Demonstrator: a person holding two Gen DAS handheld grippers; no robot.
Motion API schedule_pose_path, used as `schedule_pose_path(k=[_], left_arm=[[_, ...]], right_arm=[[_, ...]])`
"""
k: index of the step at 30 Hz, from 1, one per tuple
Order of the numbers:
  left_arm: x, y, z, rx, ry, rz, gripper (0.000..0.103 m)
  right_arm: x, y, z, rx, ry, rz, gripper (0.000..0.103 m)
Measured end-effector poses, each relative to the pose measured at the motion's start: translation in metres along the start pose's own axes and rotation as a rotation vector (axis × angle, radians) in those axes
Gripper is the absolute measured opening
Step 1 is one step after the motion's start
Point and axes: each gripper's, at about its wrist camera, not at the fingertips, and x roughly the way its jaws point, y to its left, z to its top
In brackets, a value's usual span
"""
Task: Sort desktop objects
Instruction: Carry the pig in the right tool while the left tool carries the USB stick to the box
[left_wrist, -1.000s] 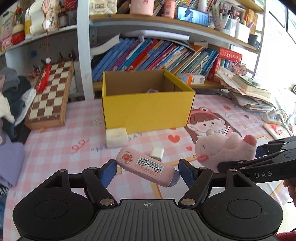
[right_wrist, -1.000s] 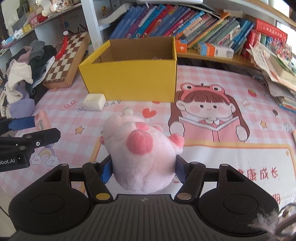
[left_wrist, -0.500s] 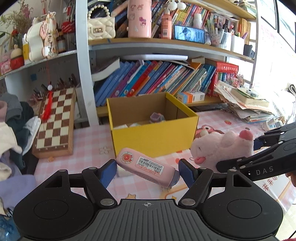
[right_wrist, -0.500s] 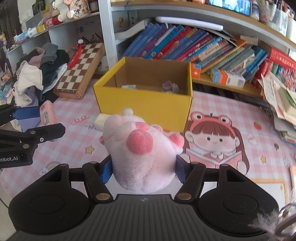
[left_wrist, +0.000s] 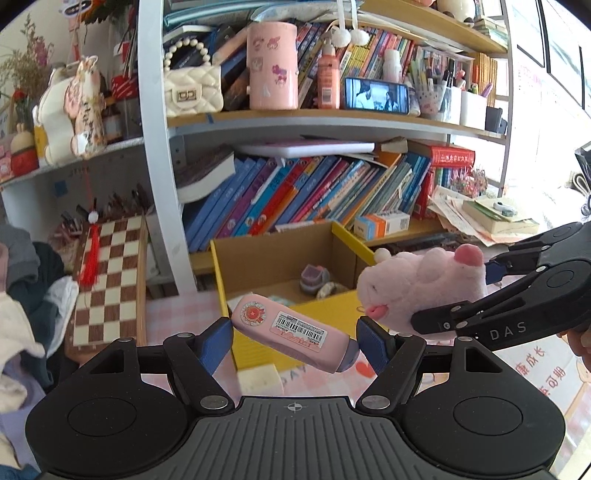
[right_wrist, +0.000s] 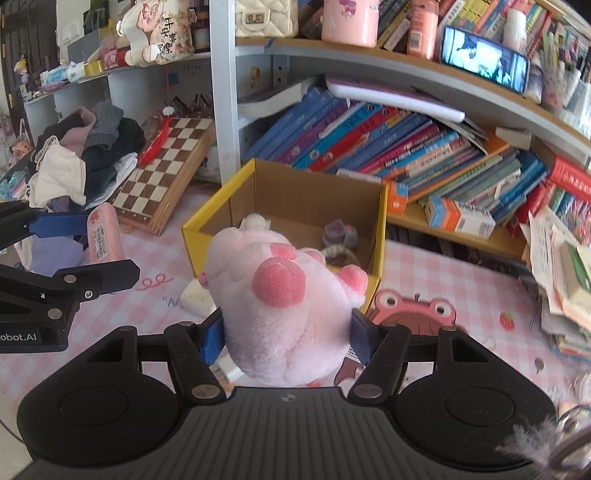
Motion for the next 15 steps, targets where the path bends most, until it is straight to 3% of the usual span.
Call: schedule_pose_path(k=[15], left_arm=[[0.048, 0.004, 0.044, 0.019, -0.028, 0.084, 0.075]], right_arm=[[0.042, -0.038, 0.05, -0.04, -0.031, -0.004, 0.064]])
